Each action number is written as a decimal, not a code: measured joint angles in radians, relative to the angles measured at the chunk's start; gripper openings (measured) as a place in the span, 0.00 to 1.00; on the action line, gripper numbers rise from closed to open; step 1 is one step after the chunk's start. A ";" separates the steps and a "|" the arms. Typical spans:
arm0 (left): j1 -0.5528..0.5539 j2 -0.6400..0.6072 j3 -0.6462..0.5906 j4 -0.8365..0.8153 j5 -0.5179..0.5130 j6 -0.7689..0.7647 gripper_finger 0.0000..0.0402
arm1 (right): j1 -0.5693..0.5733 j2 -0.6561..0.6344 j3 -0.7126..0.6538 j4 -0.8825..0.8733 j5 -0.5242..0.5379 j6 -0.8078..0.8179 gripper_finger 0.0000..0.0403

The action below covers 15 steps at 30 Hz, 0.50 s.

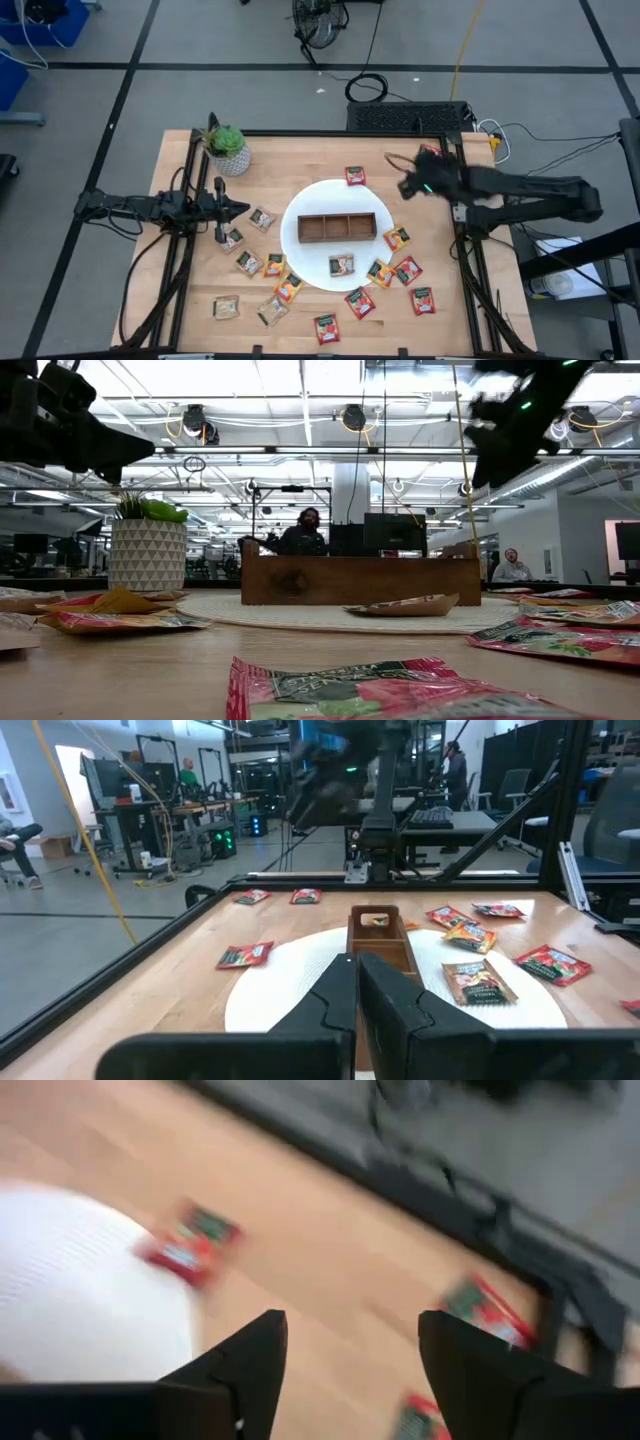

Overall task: Pick & Place Tea
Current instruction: Put the red tea bag into the middle section of the wooden organizer

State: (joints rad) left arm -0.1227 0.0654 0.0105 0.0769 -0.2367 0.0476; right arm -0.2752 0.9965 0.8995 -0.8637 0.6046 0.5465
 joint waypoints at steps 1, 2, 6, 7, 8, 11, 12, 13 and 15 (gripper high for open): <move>0.000 0.000 0.000 0.000 0.000 0.000 0.05 | -0.080 0.043 0.034 -0.012 -0.072 -0.045 0.55; 0.000 0.000 0.000 0.000 0.000 0.000 0.05 | -0.165 0.081 0.061 -0.013 -0.148 -0.091 0.55; 0.000 0.000 0.000 0.000 0.000 0.000 0.05 | -0.468 0.242 0.106 -0.013 -0.420 -0.221 0.56; 0.000 0.000 0.000 0.000 0.000 0.000 0.05 | -0.533 0.276 0.111 -0.013 -0.448 -0.240 0.55; 0.000 0.000 0.000 0.001 0.000 0.000 0.05 | -0.591 0.307 0.111 -0.012 -0.456 -0.260 0.55; 0.000 0.000 0.000 0.001 0.000 0.000 0.05 | -0.727 0.406 0.112 -0.008 -0.487 -0.307 0.55; 0.000 0.000 0.000 0.001 0.000 0.000 0.05 | -0.759 0.434 0.111 -0.004 -0.499 -0.318 0.56; 0.000 0.000 0.000 0.001 0.000 0.000 0.05 | -0.785 0.458 0.111 0.010 -0.506 -0.327 0.56; 0.000 0.000 0.000 0.001 0.001 0.000 0.05 | -0.794 0.495 0.115 0.073 -0.524 -0.327 0.57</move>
State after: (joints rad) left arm -0.1230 0.0652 0.0105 0.0779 -0.2362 0.0475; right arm -1.0690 1.4913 1.0148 -0.7907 0.0809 0.2194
